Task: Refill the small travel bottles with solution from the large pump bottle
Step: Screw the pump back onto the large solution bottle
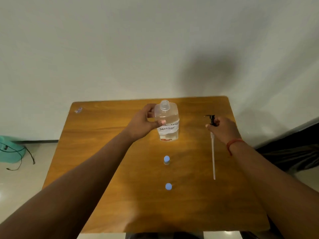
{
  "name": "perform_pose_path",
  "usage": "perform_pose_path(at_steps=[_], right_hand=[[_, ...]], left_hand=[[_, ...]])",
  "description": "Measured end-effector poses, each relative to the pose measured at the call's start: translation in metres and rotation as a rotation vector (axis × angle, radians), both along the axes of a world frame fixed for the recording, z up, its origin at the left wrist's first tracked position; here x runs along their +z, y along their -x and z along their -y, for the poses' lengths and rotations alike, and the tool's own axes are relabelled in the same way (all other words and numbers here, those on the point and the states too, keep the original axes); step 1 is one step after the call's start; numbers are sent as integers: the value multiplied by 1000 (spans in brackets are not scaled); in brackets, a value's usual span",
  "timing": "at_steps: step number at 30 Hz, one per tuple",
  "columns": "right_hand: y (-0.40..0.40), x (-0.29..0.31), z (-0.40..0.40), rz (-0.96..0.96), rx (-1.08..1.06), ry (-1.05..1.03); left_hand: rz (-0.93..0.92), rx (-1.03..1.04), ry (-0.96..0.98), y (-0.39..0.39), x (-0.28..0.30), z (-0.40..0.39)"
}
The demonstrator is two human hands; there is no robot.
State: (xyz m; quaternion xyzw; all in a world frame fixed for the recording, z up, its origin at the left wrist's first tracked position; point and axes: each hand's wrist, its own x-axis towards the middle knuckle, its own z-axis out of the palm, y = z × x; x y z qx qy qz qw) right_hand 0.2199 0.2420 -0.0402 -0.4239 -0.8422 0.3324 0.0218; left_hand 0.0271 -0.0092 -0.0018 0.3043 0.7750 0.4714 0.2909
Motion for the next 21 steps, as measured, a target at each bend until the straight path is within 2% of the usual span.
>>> perform_pose_path(at_steps=[8, 13, 21], right_hand=[[33, 99, -8, -131, 101, -121], [53, 186, -10, -275, 139, -182], [87, 343, -13, -460, 178, -275]], left_hand=[[-14, -63, -65, 11, 112, 4], [-24, -129, -76, 24, 197, 4], [-165, -107, -148, 36, 324, 9]])
